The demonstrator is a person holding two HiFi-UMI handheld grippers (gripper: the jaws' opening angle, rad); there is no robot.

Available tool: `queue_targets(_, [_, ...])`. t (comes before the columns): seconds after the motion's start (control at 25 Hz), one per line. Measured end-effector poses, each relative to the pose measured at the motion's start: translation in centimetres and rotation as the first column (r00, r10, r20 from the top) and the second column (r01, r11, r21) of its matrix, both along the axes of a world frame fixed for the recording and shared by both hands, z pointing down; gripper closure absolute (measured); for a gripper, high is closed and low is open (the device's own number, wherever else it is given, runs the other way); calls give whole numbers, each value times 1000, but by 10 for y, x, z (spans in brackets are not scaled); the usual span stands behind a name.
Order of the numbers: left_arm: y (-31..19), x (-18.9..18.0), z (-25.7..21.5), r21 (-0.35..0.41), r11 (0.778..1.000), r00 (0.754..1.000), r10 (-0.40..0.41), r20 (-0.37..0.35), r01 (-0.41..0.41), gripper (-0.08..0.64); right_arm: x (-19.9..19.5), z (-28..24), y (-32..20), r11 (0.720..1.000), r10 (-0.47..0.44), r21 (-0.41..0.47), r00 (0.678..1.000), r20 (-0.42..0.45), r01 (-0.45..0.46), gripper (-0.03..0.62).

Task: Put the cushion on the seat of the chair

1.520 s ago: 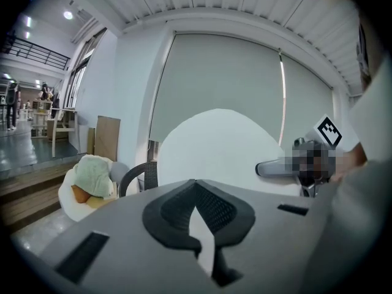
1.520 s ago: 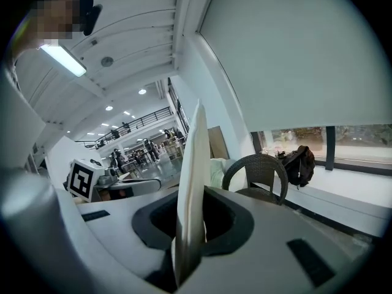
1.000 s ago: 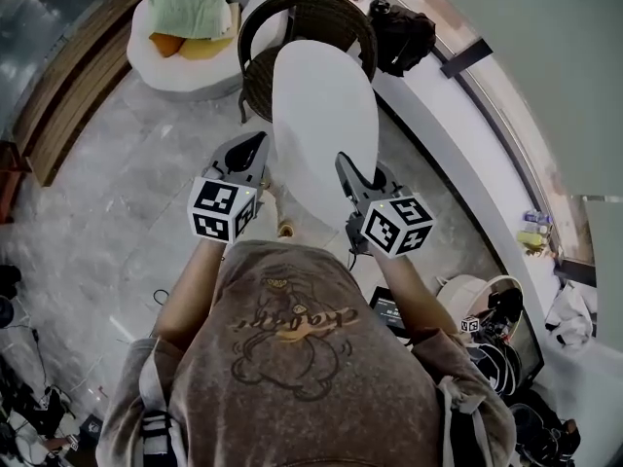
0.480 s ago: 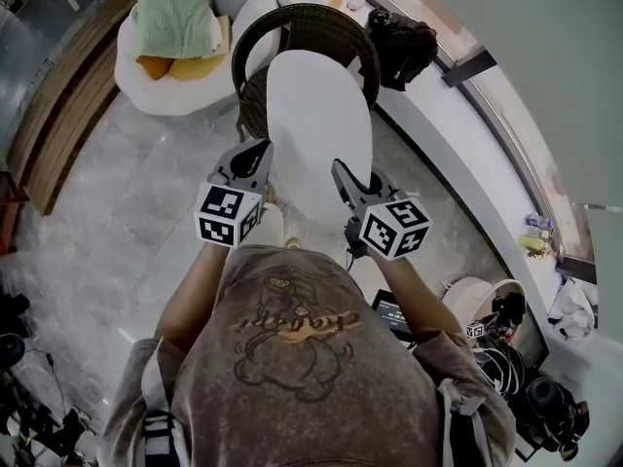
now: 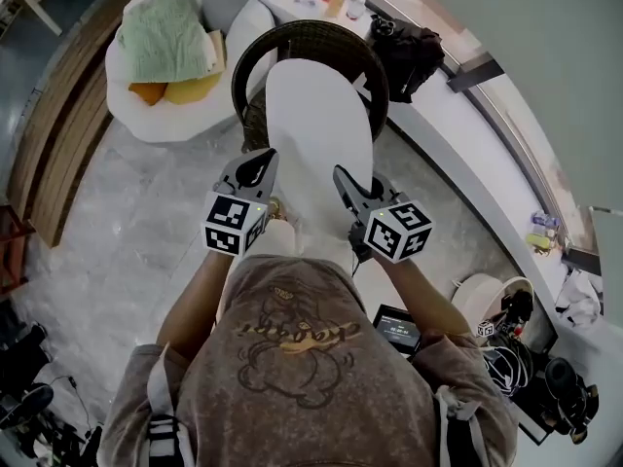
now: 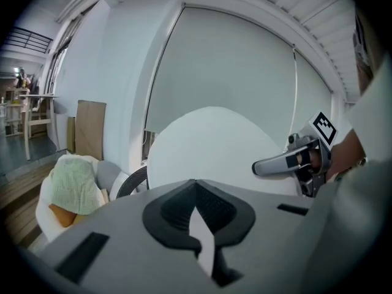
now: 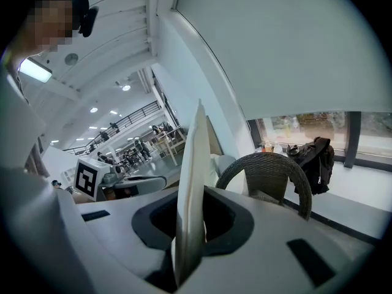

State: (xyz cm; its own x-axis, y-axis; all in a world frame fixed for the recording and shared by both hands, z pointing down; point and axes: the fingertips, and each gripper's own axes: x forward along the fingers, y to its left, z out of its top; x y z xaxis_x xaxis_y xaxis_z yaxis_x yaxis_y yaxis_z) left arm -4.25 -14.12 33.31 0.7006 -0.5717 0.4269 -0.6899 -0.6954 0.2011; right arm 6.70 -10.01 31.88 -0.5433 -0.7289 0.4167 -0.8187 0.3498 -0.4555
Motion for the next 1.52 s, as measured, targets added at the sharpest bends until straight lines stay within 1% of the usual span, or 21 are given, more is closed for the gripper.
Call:
queue_targets(0.16, [-24,1,14,-11,1000,1000,27,8,-27,555,2,12,-28,1000,5,-13,1000,-3,-5,525])
queue_targets(0.48, [-69,5,56,-54,998,1000,13,26,-11,555,6,53,-75,999,28,-37,1000,5,-28,525])
queue_targets(0.72, [-91,10,81,-63,998,999,-8,41,10,555,12,91,-86,997,33,-68,999,-2,-33,525])
queue_targets(1.0, [-100,10,113,-93,995,998,-18,57,24,555,12,128,-90,994,47,-101,998,28,-44,525])
queue_targets(1.2, [-111,7,135,-111,993,997,-33,71,40,555,14,149,-104,992,62,-110,997,51,-56,525])
queue_targets(1.32, [-113,9,149,-118,992,996,-25,81,34,555,18,162,-111,991,69,-118,996,61,-62,525])
queue_targets(1.52, [-119,7,177,-140,990,996,-11,92,24,555,18,188,-124,990,63,-127,996,55,-56,525])
